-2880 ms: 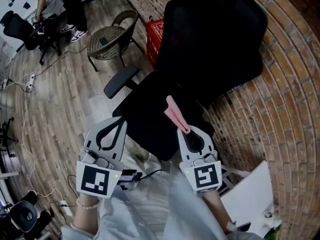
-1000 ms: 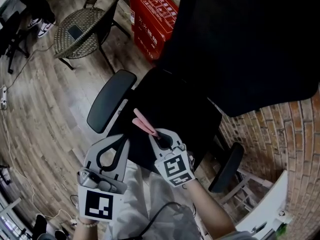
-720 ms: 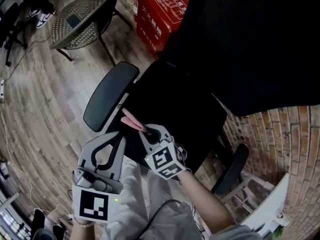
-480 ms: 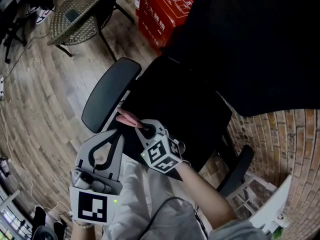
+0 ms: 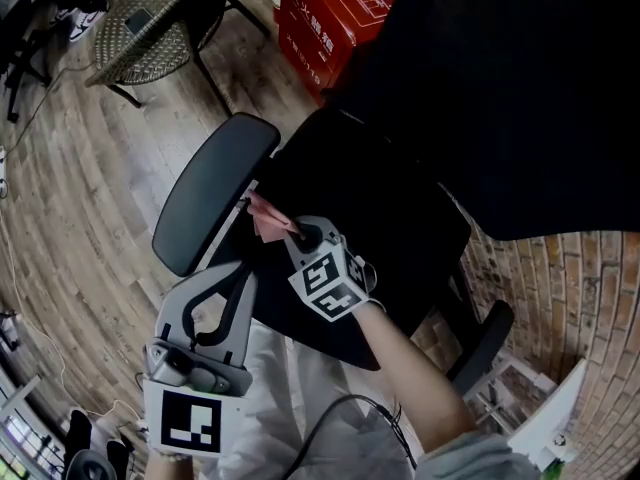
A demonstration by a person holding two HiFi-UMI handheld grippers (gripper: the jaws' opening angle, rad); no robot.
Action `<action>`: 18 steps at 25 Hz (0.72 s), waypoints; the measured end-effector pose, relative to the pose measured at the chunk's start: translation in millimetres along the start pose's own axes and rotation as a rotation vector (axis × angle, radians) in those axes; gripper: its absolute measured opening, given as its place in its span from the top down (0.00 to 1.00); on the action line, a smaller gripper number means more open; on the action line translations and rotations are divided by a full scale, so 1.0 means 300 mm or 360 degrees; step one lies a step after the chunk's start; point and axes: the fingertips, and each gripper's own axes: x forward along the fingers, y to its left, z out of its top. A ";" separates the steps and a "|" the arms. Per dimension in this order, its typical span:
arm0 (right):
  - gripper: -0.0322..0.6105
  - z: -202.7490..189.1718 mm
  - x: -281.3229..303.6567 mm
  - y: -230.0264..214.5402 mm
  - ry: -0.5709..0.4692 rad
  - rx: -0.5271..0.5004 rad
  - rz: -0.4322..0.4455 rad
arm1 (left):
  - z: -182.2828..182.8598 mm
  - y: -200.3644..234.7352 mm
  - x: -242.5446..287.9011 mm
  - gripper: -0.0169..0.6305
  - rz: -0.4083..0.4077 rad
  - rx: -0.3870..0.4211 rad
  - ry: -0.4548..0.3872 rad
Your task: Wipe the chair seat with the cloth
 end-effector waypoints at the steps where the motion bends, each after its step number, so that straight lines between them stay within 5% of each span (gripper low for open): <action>1: 0.86 -0.008 0.005 -0.021 0.0006 0.0016 -0.0019 | 0.000 -0.002 0.009 0.95 -0.0006 0.0009 -0.0001; 18: 0.86 -0.138 -0.001 -0.503 0.0055 0.0264 -0.0482 | 0.027 -0.005 0.146 0.95 -0.0113 0.0105 -0.0006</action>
